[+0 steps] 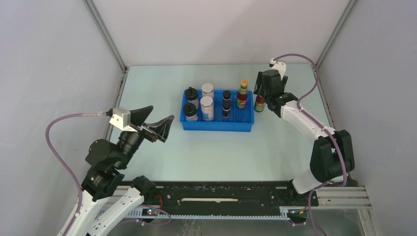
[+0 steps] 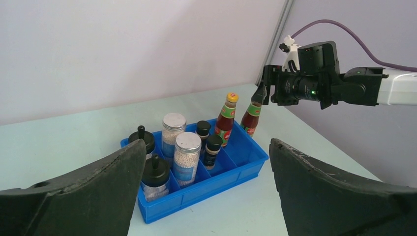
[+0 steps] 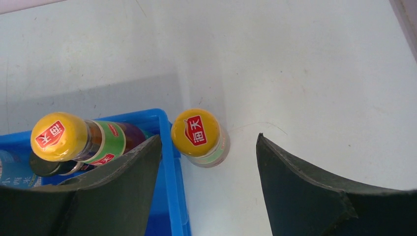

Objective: Organize the condiment bottles
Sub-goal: Pick up the bottle from the center of the board.

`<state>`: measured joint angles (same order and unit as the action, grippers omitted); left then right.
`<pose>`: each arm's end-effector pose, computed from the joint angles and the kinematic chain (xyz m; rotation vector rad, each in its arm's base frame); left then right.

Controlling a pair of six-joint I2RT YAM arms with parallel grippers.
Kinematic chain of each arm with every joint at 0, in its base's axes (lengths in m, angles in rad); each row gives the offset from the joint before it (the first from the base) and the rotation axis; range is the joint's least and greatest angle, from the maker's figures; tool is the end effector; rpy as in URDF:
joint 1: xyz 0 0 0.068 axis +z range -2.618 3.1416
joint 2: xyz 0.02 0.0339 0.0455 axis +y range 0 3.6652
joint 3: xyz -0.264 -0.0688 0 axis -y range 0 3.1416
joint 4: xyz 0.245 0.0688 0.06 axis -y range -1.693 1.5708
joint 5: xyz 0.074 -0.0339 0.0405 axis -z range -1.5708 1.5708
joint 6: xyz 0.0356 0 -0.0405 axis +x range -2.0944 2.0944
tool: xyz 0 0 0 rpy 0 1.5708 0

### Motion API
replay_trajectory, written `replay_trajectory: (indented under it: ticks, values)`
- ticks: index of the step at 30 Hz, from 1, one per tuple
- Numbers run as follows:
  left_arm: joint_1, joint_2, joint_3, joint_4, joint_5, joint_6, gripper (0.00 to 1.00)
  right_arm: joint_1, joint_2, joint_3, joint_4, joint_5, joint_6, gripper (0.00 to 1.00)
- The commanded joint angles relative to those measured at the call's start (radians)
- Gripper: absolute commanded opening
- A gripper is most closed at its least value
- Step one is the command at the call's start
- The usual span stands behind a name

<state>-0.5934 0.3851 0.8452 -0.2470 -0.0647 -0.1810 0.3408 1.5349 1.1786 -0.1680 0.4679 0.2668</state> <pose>0.0637 -0.0402 0.3984 0.2289 1.3650 -0.6058 0.3377 0.1027 0.2952 0.2025 2.0257 -0.1106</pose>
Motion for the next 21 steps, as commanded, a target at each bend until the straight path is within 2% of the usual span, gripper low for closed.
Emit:
replay_trajectory:
  ticks: [1, 6, 10, 13, 19, 21]
  values:
    - [-0.002, 0.023, -0.021, 0.046, 0.011, 0.026, 1.0, -0.013, 0.015, 0.006, 0.073, -0.028, -0.004, 0.78]
    - [-0.002, 0.037, -0.02, 0.055, 0.012, 0.029, 1.0, -0.025, 0.042, 0.02, 0.075, -0.043, -0.012, 0.76]
    - [-0.002, 0.047, -0.021, 0.062, 0.012, 0.031, 1.0, -0.035, 0.063, 0.033, 0.077, -0.059, -0.022, 0.66]
    - [-0.002, 0.052, -0.022, 0.067, 0.008, 0.033, 1.0, -0.038, 0.079, 0.049, 0.076, -0.07, -0.031, 0.55]
    - [-0.002, 0.053, -0.026, 0.071, 0.003, 0.038, 1.0, -0.039, 0.1, 0.079, 0.063, -0.072, -0.052, 0.24]
    - [-0.002, 0.052, -0.029, 0.072, 0.002, 0.038, 1.0, -0.04, 0.102, 0.085, 0.058, -0.071, -0.054, 0.19]
